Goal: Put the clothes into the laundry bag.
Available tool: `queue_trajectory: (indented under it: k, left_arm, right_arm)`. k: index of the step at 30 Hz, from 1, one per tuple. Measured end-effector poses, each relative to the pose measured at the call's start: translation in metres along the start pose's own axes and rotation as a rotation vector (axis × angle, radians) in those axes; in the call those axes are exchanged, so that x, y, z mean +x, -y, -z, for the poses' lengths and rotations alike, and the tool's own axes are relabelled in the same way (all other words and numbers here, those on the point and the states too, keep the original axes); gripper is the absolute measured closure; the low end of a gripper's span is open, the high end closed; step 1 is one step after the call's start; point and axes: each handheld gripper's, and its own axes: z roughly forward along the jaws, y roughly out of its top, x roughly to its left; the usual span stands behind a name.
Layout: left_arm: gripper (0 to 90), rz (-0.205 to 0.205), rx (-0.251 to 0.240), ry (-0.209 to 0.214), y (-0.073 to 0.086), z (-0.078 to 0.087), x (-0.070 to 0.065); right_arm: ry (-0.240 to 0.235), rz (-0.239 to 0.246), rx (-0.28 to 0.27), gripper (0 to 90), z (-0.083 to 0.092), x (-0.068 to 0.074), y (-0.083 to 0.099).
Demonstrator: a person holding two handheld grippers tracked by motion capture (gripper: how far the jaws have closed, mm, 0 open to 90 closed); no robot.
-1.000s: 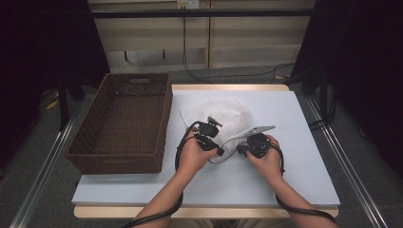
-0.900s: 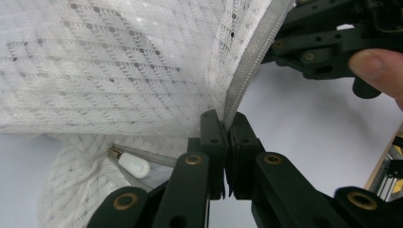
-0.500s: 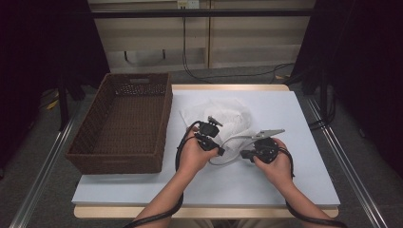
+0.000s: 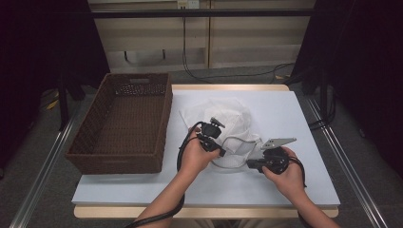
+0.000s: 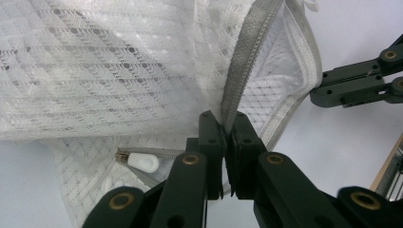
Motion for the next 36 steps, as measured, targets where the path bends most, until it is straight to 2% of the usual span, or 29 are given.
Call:
queue_trajectory:
  k: [1, 3, 4, 6, 7, 11, 13, 16, 17, 18, 20, 21, 24, 25, 26, 27, 31, 32, 34, 36]
  left_arm:
    - [85.8, 0.014, -0.005, 0.004, 0.0, 0.0, -0.001]
    - [86.2, 0.015, -0.006, 0.004, 0.001, -0.001, -0.001]
    - [86.4, 0.009, 0.002, 0.009, 0.002, -0.001, -0.001]
    - [86.6, 0.012, 0.005, 0.007, 0.003, -0.001, -0.001]
    - [86.8, 0.008, 0.008, 0.01, 0.005, -0.001, 0.0]
    - [87.0, 0.01, 0.012, 0.01, 0.007, 0.001, 0.004]
    - [87.3, 0.016, 0.009, 0.004, 0.009, 0.002, 0.005]
    - [87.2, 0.02, 0.005, 0.004, 0.01, 0.003, 0.006]
    - [87.2, 0.023, 0.003, 0.003, 0.01, 0.003, 0.006]
    - [87.2, 0.031, 0.003, 0.0, 0.01, 0.003, 0.006]
    - [87.3, 0.029, 0.0, -0.002, 0.01, 0.003, 0.008]
    - [87.2, 0.018, 0.014, -0.003, 0.009, 0.005, 0.009]
    - [87.2, 0.02, 0.013, -0.002, 0.009, 0.005, 0.009]
    - [87.2, 0.037, 0.001, 0.001, 0.009, 0.004, 0.009]
    - [87.2, 0.037, 0.001, 0.001, 0.009, 0.004, 0.009]
    - [87.2, 0.035, -0.006, -0.002, 0.01, 0.005, 0.009]
    - [87.1, 0.029, 0.003, -0.007, 0.009, 0.004, 0.01]
    - [87.0, 0.029, 0.003, -0.007, 0.009, 0.004, 0.01]
    - [87.0, 0.038, -0.007, -0.01, 0.009, 0.003, 0.007]
    - [87.0, 0.025, 0.001, -0.011, 0.009, 0.003, 0.007]
  right_arm:
    - [-0.003, 0.006, 0.003, 90.0, 0.0, 0.0, -0.001]
    - [0.002, 0.019, -0.009, 89.4, 0.001, 0.0, -0.003]
    - [-0.011, 0.032, -0.018, 87.9, 0.002, -0.001, -0.005]
    - [-0.008, 0.03, -0.013, 86.5, 0.003, 0.0, -0.007]
    - [-0.01, 0.029, -0.03, 79.4, 0.003, 0.001, -0.011]
    - [-0.005, 0.047, -0.045, 76.8, 0.004, 0.003, -0.019]
    - [-0.003, 0.069, -0.07, 68.7, 0.005, 0.003, -0.029]
    - [0.0, 0.083, -0.07, 65.5, 0.003, 0.002, -0.036]
    - [0.004, 0.104, -0.074, 59.4, -0.001, -0.001, -0.041]
    - [0.004, 0.104, -0.074, 59.4, -0.001, -0.001, -0.041]
    - [-0.012, 0.135, -0.059, 53.6, -0.007, -0.002, -0.046]
    - [-0.021, 0.162, -0.044, 51.1, -0.015, -0.003, -0.048]
    - [-0.03, 0.185, -0.035, 47.8, -0.023, -0.003, -0.048]
    - [-0.038, 0.195, -0.02, 46.4, -0.032, -0.006, -0.044]
    - [-0.038, 0.195, -0.02, 46.4, -0.032, -0.006, -0.044]
    - [-0.056, 0.19, 0.003, 44.1, -0.039, -0.007, -0.037]
    - [-0.068, 0.198, 0.027, 41.7, -0.048, -0.007, -0.025]
    - [-0.068, 0.198, 0.027, 41.7, -0.048, -0.007, -0.025]
    - [-0.056, 0.19, 0.062, 45.7, -0.053, -0.008, -0.019]
    - [-0.046, 0.199, 0.05, 48.2, -0.054, -0.007, -0.018]
